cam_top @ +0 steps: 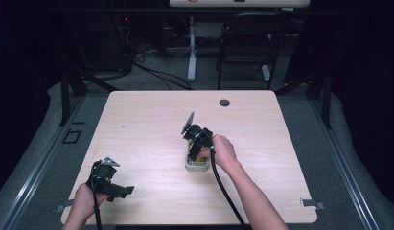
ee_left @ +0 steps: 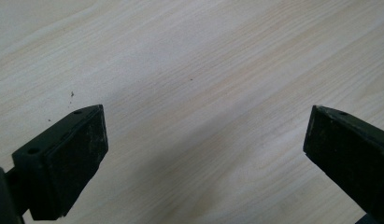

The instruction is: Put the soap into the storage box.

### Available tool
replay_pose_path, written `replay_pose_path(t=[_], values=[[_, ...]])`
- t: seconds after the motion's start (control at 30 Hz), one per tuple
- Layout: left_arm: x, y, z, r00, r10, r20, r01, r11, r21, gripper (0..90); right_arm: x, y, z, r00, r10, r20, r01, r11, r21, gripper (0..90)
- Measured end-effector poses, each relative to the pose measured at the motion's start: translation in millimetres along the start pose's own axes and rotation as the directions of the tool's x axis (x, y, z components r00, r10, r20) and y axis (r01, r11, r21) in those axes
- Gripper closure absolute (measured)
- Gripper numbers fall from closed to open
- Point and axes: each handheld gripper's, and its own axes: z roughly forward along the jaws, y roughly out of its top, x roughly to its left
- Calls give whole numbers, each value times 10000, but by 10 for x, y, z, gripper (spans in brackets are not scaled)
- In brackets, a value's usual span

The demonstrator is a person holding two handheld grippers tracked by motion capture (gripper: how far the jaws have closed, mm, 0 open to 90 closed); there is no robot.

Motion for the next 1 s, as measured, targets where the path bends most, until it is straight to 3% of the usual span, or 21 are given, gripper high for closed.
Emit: replay_pose_path(t=[0.23,0.27,0.3,0.33,0.4,0.57,1.0], values=[[-2,1,-1,10000,40,2,-40,10000,13,1,7,-29,9,9999,20,-140,-23,9998,-214,251],[-2,1,-2,10000,37,-7,-37,10000,4,1,-5,-34,2,9998,-68,-186,65,9999,-156,174],[-2,1,-3,10000,36,-6,-36,10000,-2,1,-13,-39,8,9977,41,-677,-50,9999,-131,87],[0,0,-3,10000,23,8,-23,10000,-4,1,-12,-42,25,9975,119,-694,-131,9998,-162,62],[2,-1,-5,10000,1,7,-1,10000,2,1,-4,-37,13,9996,-28,-275,25,9999,-107,86],[2,0,-3,10000,0,9,0,10000,-1,1,-1,-53,-41,9992,-8,-397,-5,9995,-329,81],[1,1,-4,10000,12,26,-12,10000,-13,1,3,-158,-293,9999,-63,-159,46,9942,-1076,25]])
